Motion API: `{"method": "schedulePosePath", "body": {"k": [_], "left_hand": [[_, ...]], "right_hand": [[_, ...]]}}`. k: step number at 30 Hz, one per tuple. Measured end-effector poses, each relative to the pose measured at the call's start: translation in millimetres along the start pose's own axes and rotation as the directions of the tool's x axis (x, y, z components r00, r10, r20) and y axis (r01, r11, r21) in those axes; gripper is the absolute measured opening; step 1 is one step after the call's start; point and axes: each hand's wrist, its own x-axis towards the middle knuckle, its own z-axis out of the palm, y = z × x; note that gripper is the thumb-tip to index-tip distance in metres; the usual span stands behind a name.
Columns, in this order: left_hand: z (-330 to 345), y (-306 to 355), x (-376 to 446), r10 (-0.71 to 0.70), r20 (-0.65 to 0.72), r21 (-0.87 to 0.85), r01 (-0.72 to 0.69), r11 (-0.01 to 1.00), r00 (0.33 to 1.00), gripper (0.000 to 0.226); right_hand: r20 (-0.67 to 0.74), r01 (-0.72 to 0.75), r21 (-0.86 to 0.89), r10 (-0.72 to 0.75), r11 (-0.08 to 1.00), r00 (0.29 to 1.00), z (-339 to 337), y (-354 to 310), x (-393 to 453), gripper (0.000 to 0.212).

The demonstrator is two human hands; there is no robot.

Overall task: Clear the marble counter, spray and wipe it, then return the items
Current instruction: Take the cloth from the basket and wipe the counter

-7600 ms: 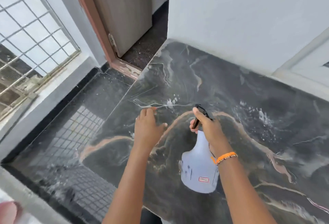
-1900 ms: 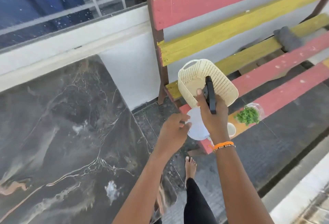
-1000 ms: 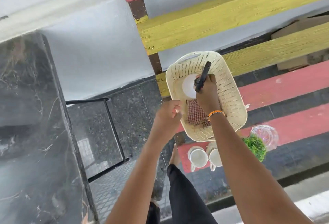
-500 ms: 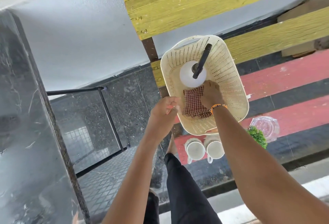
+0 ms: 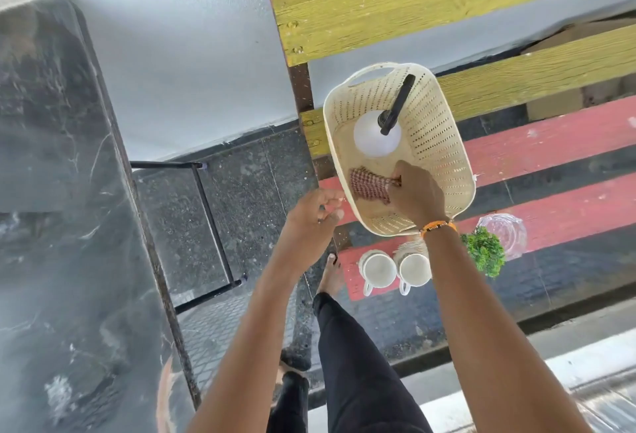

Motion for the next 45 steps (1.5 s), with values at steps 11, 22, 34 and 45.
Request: {"method": "schedulePosePath", "body": {"k": [11, 22, 34, 45], "left_hand": [[-40.4, -31.7, -118.5, 0.311, -0.006, -0.071, -0.310, 0.948, 0.951, 0.100], [-138.3, -160.7, -296.6, -0.090, -0.505, -0.781, -0.410, 0.471, 0.859, 0.029], [-214.4, -313.2, -472.1, -0.215, -0.661, -0.749, -0.647, 0.142, 0.718, 0.042], [-294.0, -390.0, -518.5, -0.325, -0.694, -0.714, -0.674, 0.190, 0.643, 0.039]], "right_hand": [[0.078, 0.112, 0.600, -0.198, 0.792, 0.977, -64.5, -146.6, -152.9, 0.015], [0.267, 0.185, 0.721, -0.513, 0.668, 0.816, 28.1, -304.0, -311.0, 0.014], [0.479, 0.394, 0.591, -0.699, 0.704, 0.531, 164.6, -427.4, -453.3, 0.037], [0.528, 0.418, 0.680, -0.798, 0.602, 0.290, 244.2, -541.7, -498.0, 0.015]]}}
